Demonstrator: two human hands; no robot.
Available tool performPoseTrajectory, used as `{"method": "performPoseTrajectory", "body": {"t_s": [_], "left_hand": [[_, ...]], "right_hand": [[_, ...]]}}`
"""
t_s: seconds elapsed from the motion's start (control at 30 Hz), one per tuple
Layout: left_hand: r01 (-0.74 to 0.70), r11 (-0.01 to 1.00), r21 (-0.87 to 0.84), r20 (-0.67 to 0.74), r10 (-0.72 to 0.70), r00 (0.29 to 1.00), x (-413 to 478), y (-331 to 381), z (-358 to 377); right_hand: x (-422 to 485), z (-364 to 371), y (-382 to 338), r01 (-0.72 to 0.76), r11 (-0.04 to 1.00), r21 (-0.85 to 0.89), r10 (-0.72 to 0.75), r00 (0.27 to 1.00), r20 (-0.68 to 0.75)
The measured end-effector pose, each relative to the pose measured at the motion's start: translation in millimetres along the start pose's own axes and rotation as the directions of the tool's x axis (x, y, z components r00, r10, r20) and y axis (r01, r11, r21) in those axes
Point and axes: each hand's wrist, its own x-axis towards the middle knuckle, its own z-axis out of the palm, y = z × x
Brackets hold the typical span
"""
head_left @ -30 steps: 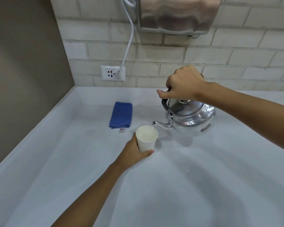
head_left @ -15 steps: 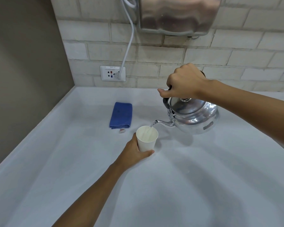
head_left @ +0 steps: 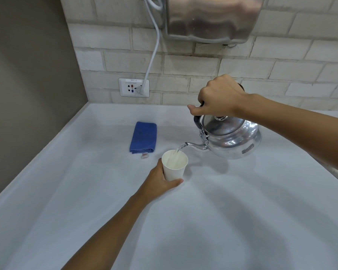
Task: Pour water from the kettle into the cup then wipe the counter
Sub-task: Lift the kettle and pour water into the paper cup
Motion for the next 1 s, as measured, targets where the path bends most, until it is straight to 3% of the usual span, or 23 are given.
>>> {"method": "performPoseTrajectory", "body": {"t_s": [1.0], "left_hand": [[0.002, 1.000, 0.015, 0.010, -0.003, 1.000, 1.1, -0.8, 1.1]], "right_hand": [[-0.2, -0.6, 4.3, 0.024, 0.999, -0.045, -0.024, 1.000, -0.005]]}}
